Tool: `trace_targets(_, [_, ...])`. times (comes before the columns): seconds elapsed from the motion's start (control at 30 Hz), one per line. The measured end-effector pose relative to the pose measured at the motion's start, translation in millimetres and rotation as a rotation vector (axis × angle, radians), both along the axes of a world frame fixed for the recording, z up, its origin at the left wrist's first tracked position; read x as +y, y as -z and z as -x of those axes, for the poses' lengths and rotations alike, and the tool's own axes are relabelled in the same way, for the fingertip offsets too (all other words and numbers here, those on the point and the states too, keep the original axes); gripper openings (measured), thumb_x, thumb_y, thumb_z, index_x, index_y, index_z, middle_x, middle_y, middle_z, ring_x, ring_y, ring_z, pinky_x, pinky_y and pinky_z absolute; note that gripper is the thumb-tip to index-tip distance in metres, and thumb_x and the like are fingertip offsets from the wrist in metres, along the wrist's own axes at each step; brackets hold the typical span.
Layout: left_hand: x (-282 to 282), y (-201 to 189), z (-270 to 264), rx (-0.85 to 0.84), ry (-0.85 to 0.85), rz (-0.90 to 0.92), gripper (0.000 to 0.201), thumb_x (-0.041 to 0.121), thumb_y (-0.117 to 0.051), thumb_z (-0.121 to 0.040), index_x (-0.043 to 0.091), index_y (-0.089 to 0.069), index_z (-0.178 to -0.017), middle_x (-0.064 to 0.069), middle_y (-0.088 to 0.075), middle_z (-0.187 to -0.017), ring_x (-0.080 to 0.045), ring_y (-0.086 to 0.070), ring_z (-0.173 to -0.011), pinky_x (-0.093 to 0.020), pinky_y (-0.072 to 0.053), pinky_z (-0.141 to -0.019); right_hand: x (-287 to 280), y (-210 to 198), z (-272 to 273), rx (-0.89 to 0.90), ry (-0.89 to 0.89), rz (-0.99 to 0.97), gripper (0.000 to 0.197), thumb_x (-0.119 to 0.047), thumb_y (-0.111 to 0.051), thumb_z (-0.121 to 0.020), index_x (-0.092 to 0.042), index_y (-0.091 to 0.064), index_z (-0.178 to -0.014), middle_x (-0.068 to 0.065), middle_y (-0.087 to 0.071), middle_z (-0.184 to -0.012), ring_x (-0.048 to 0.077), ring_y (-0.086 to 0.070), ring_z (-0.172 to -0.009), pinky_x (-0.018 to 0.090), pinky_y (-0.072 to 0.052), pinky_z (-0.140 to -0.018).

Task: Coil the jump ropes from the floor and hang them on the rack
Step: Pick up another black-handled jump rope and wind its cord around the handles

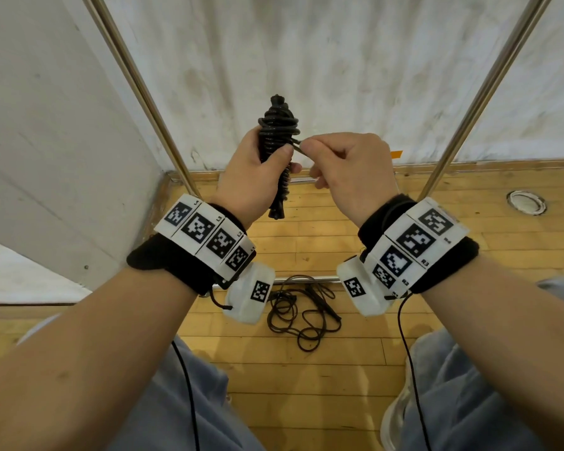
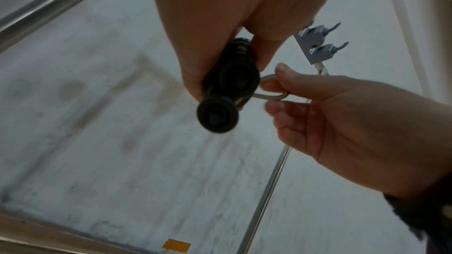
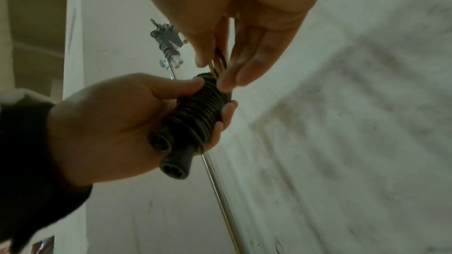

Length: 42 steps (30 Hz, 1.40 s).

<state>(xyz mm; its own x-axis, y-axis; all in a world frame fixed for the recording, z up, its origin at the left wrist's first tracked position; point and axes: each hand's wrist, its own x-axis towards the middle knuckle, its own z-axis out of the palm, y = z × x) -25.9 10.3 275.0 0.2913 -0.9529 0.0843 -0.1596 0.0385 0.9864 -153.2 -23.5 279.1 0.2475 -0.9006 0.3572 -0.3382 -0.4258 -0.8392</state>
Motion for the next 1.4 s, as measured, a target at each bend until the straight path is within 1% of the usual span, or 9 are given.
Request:
trace_targets(0.2, [-3.0,1.9,0.1,-0.105,-0.042,0.038,0.030,0.012,-0.047,-0.098,0.007,-0.046,-0.128,-0.009,-0.062,-0.111,-0.016,-0.067,-0.087,-0.046,-0.054,-0.086,0.0,4.7,-0.5,0.147,-0.076,0.100,0.027,-0.022,-0.046,-0.094,-0.011,-0.071,-0.094,0.008,-0.066,-0.067,0.024,-0.062,-0.063,0.040,-0.052,-0.065])
trace_targets(0.67, [-0.1,7.4,1.5,-0.210,-0.034,0.059,0.049,0.021,-0.056,-0.089,0.008,-0.042,-0.134,-0.007,-0.060,-0.116,-0.026,-0.062,-0.104,-0.047,-0.049,-0.094,-7.0,6.3,-0.8,0.149,-0.030,0.020,0.031,-0.021,-0.050,-0.091,-0.004,-0.070,-0.074,0.018,-0.067,-0.068,0.032,-0.064,-0.064,0.039,-0.053,-0.066])
trace_targets(0.8, [-1.7,9.3,0.4,-0.240,-0.066,0.064,0.046,0.021,-0.060,-0.091,0.009,-0.045,-0.132,-0.003,-0.062,-0.116,-0.018,-0.062,-0.106,-0.042,-0.050,-0.094,-4.2,4.5,-1.4,0.097,-0.043,-0.021,0.028,-0.024,-0.056,-0.091,-0.009,-0.074,-0.077,0.011,-0.065,-0.062,0.020,-0.058,-0.054,0.021,-0.049,-0.054])
trace_targets(0.9, [-2.3,10.1,1.7,-0.252,-0.041,0.075,0.042,0.019,-0.059,-0.092,0.008,-0.048,-0.131,-0.003,-0.064,-0.114,-0.018,-0.063,-0.104,-0.041,-0.050,-0.094,-7.3,1.8,0.0,0.079,-0.061,-0.088,0.030,-0.022,-0.059,-0.089,0.003,-0.071,-0.078,0.025,-0.060,-0.069,0.018,-0.045,-0.055,0.008,-0.035,-0.047])
trace_targets(1.0, [-0.5,11.1,-0.2,-0.296,0.014,0.099,0.040,0.011,-0.061,-0.089,0.010,-0.050,-0.127,0.003,-0.064,-0.105,-0.005,-0.062,-0.095,-0.026,-0.050,-0.088,-10.3,-0.9,1.8,0.046,-0.079,-0.185,0.036,-0.022,-0.060,-0.088,0.011,-0.066,-0.077,0.021,-0.052,-0.060,0.017,-0.041,-0.050,0.016,-0.034,-0.046])
trace_targets(1.13, [2.4,11.6,0.9,-0.327,0.060,0.072,0.048,0.021,-0.073,-0.080,0.021,-0.049,-0.122,0.013,-0.064,-0.100,0.002,-0.060,-0.090,-0.016,-0.047,-0.080,-8.3,-1.6,5.6,0.041,-0.100,-0.197,0.029,-0.025,-0.066,-0.084,-0.002,-0.072,-0.067,0.006,-0.064,-0.055,0.007,-0.055,-0.050,0.015,-0.045,-0.054])
trace_targets(1.23, [1.9,12.9,1.2,-0.378,0.054,0.043,0.047,0.027,-0.071,-0.081,0.023,-0.049,-0.122,0.019,-0.061,-0.093,0.012,-0.057,-0.079,-0.007,-0.043,-0.067,-6.3,-1.9,5.9,0.047,-0.098,-0.173,0.030,-0.028,-0.067,-0.083,-0.006,-0.071,-0.063,0.008,-0.065,-0.059,0.007,-0.052,-0.049,0.014,-0.041,-0.051])
trace_targets(1.3, [1.0,12.8,0.6,-0.396,0.053,0.036,0.042,0.027,-0.067,-0.085,0.020,-0.048,-0.122,0.018,-0.058,-0.086,0.012,-0.055,-0.067,-0.006,-0.040,-0.057,-6.0,-2.2,6.0,0.067,-0.096,-0.133,0.034,-0.028,-0.064,-0.086,-0.005,-0.070,-0.063,0.018,-0.065,-0.068,0.021,-0.050,-0.052,0.021,-0.039,-0.051])
trace_targets(1.4, [0.5,8.8,-0.7,-0.402,0.057,0.062,0.037,0.024,-0.061,-0.091,0.013,-0.049,-0.124,0.009,-0.061,-0.092,-0.004,-0.059,-0.078,-0.021,-0.046,-0.068,-5.1,-2.7,6.6,0.092,-0.123,-0.092,0.030,-0.021,-0.057,-0.090,-0.001,-0.071,-0.072,0.019,-0.068,-0.077,0.033,-0.060,-0.071,0.029,-0.046,-0.059])
